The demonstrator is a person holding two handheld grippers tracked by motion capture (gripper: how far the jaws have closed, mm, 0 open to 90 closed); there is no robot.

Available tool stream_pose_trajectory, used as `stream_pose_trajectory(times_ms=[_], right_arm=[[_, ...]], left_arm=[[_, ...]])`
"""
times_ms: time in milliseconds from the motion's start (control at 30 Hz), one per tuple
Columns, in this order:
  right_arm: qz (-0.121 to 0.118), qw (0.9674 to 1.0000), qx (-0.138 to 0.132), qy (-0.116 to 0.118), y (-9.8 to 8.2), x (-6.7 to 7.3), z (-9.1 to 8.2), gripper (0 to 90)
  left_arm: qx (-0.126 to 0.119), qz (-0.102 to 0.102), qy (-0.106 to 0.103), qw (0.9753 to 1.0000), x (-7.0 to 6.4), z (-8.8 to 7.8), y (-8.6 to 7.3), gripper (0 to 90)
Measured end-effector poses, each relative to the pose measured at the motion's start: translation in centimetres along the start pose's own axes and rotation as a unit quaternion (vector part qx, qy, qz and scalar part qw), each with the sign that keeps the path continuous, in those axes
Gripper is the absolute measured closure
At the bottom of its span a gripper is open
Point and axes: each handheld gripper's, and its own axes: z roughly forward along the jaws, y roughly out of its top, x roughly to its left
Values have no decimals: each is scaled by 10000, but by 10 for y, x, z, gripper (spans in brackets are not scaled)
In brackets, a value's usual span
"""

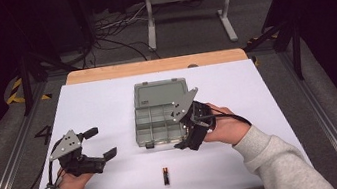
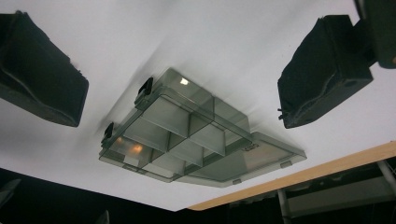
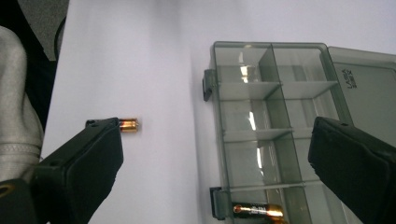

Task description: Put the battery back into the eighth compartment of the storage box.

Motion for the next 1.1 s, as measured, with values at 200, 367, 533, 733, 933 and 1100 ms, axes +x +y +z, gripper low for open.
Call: stream_pose_trajectory(times_ms=[200,367,533,733,933,1100], right_arm=[[-101,9999,-30,84,10,16,2,23],[-149,9997,-84,178,17,27,5,19],[-187,9995,-77,261,21,36,10,17],[-93,9994,-54,335,18,40,21,17],[5,9993,-16,366,12,45,33,16],[49,9990,85,443,7,50,46,17]], left_arm=[[-1,2,-3,10000,0,0,0,23],[-5,-2,-5,10000,0,0,0,23],[6,-11,-15,10000,0,0,0,23],[2,13,-12,10000,0,0,0,23],[7,10,-2,10000,0,0,0,23],[6,1,-16,10000,-1,0,0,23]])
